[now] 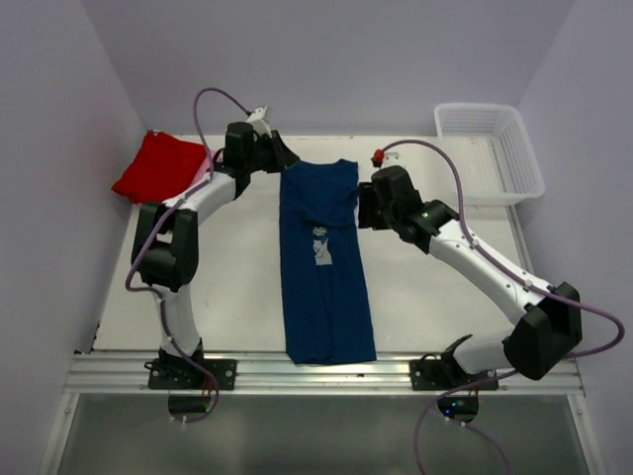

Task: Fold and stack the t-shirts
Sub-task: Rotate the tshirt 90 degrees

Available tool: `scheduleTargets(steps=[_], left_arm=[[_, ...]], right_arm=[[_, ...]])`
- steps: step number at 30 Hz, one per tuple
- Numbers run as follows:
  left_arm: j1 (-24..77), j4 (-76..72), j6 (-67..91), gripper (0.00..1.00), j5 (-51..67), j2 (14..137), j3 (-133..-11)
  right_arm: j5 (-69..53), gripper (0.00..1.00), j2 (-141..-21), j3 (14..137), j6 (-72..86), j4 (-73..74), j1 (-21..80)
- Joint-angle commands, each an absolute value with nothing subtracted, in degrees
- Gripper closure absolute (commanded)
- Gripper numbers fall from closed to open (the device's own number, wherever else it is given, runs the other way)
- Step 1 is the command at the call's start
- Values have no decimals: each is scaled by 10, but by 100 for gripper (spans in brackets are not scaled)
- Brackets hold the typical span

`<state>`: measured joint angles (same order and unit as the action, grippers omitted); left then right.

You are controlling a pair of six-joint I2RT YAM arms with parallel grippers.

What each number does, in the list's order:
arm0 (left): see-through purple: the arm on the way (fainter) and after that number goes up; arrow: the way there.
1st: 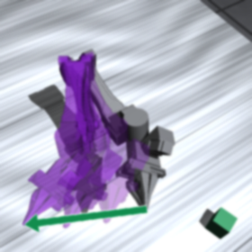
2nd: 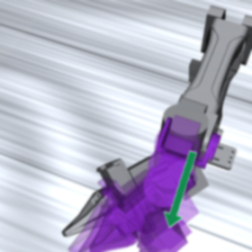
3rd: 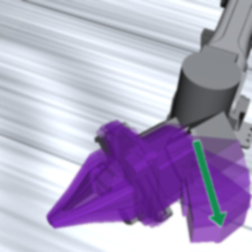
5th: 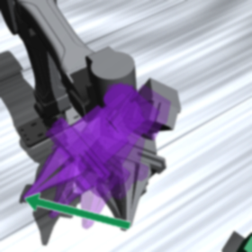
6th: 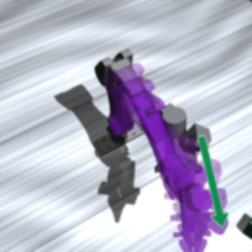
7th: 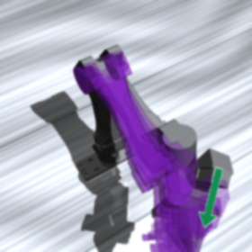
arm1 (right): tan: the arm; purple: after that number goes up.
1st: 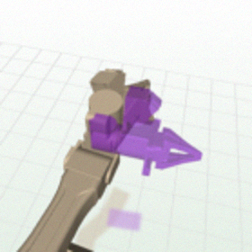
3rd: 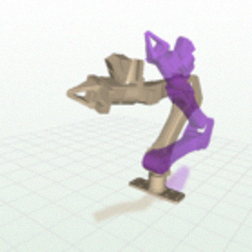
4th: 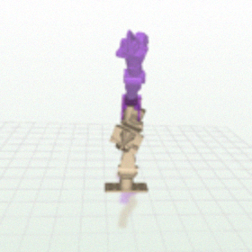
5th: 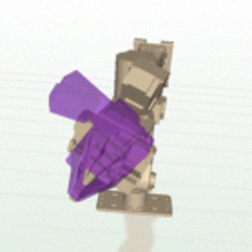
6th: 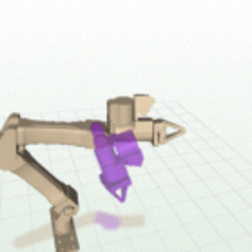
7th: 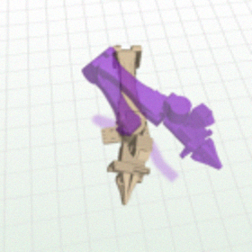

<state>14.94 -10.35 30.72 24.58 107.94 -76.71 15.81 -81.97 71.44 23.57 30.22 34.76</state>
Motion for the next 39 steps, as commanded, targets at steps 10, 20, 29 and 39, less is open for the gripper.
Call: scheduleTargets(steps=[10, 20, 29, 39], left_arm=[[146, 98, 258, 69, 113, 1385, -1115], [147, 118, 263, 60, 81, 1419, -1158], [146, 133, 275, 68, 69, 1457, -1182], [142, 100, 284, 100, 91, 1470, -1185]], right_arm=[[154, 47, -629, 547, 259, 325, 381], [156, 47, -608, 526, 263, 332, 381], [169, 49, -588, 525, 266, 350, 381], [176, 54, -582, 516, 270, 356, 381]])
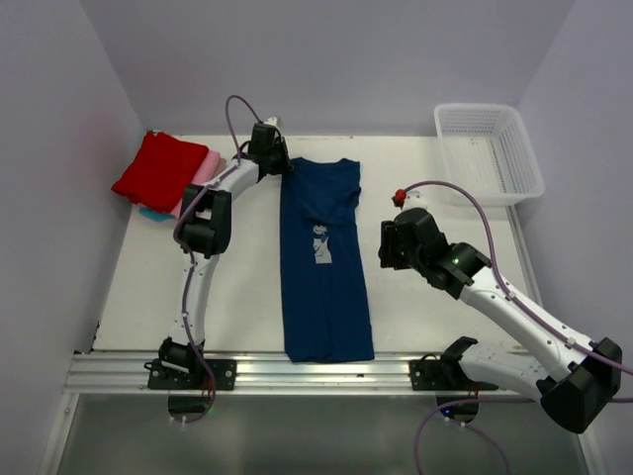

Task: Fold and stack the t-shirts
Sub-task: Rotate the tshirt 90 degrees

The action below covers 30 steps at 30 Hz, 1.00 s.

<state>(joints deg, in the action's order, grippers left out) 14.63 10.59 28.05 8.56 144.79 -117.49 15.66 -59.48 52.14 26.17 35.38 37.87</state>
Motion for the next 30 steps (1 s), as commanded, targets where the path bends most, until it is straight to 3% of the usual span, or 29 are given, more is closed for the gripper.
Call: scheduleTargets(steps=[1, 11, 24, 25, 26, 27, 29, 30], left_arm=[[142, 96, 284, 100, 91, 1463, -1184], [113, 47, 306, 100, 56, 1409, -1156], [49, -14, 303, 99, 131, 1426, -1179], [49, -27, 303, 94, 149, 1424, -1178], [48, -36, 303, 73, 157, 1419, -1175], [49, -47, 307, 60, 167, 1402, -1162], [49, -97, 313, 26, 190, 1375, -1136], [49, -117, 317, 0, 197, 1341, -1103]], right_arm=[[179, 54, -583, 514, 267, 355, 381], [183, 55, -591, 505, 267, 349, 381], [181, 56, -612, 509, 271, 337, 381], [180, 56, -612, 508, 271, 334, 381], [179, 56, -613, 504, 270, 327, 381], [179, 55, -614, 504, 268, 323, 381], [178, 55, -621, 501, 267, 316, 381], [176, 54, -622, 502, 265, 316, 381]])
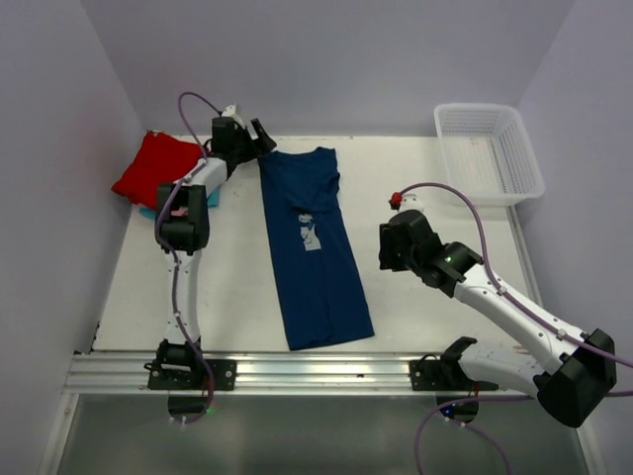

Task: Fold and stack the t-shirts
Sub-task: Rotate the tshirt 90 degrees

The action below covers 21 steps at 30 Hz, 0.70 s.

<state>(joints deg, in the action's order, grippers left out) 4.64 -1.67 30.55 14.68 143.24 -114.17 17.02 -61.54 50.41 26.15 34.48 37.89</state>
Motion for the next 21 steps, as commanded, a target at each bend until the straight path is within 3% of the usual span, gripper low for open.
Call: scheduleTargets(steps=[1, 5, 7, 11, 14, 21], left_arm=[[49, -138, 320, 0, 207, 1323, -1090], [56, -140, 318, 0, 221, 1216, -988], [72, -122, 294, 0, 209, 1132, -881], [105, -122, 297, 0, 203, 985, -659], [154, -97, 304, 0, 167, 876, -461], [298, -24, 392, 0, 133, 615, -231]], right_arm=[[176, 52, -624, 502, 264, 314, 381], [171, 47, -625, 490, 258, 291, 381], [168, 40, -629, 487, 252, 280, 381], [139, 36, -641, 470, 253, 269, 380], [112, 35, -628, 444, 264, 256, 379], [40, 31, -580, 382, 292, 237, 380]])
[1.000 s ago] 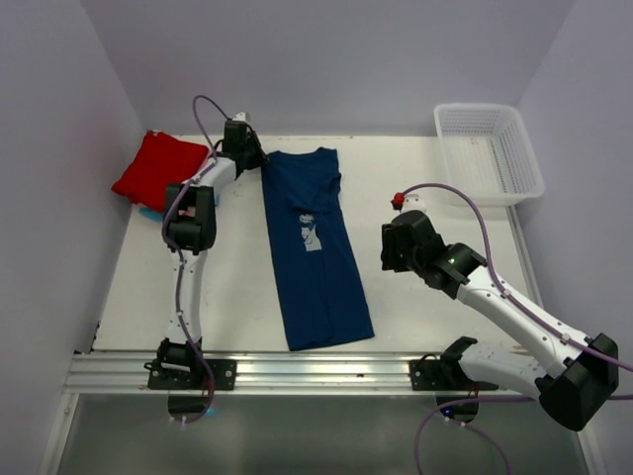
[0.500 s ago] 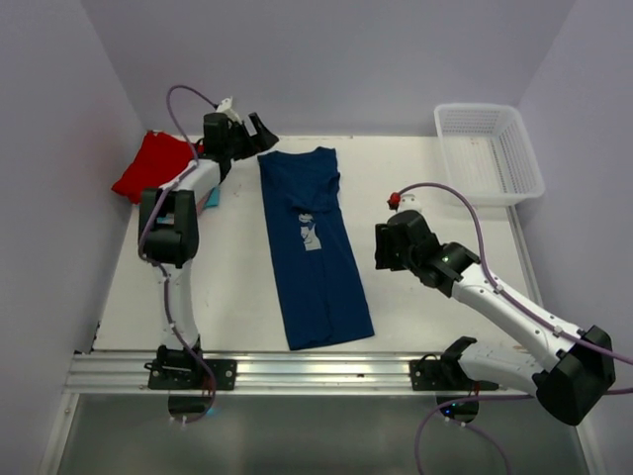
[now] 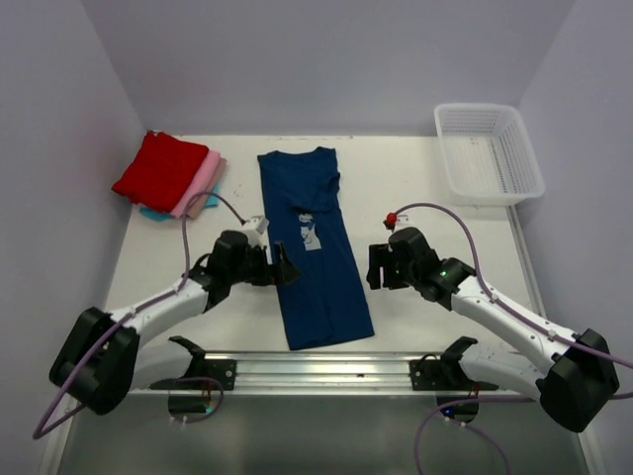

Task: Fold and stack the t-shirts
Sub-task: Rotate the tshirt 90 degrees, then grab the bottom of the folded rectangular tshirt with both arms

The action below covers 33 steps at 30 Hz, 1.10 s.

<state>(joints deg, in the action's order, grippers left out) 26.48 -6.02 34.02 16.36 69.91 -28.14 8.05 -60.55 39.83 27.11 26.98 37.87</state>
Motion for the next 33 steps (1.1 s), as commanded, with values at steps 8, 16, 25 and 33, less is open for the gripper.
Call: scheduleTargets(steps=[8, 16, 25, 33], left_arm=[[389, 130, 506, 3, 89, 388, -139], [586, 105, 634, 3, 13, 479, -126], [664, 120, 710, 13, -36, 536, -143], [713, 162, 787, 39, -76, 526, -126]], right_arm=[[-2, 41, -530, 304, 342, 212, 380], [-18, 45, -524, 279, 370, 209, 380], [-15, 48, -519, 275, 374, 214, 380], [-38, 65, -540, 250, 387, 178, 380]])
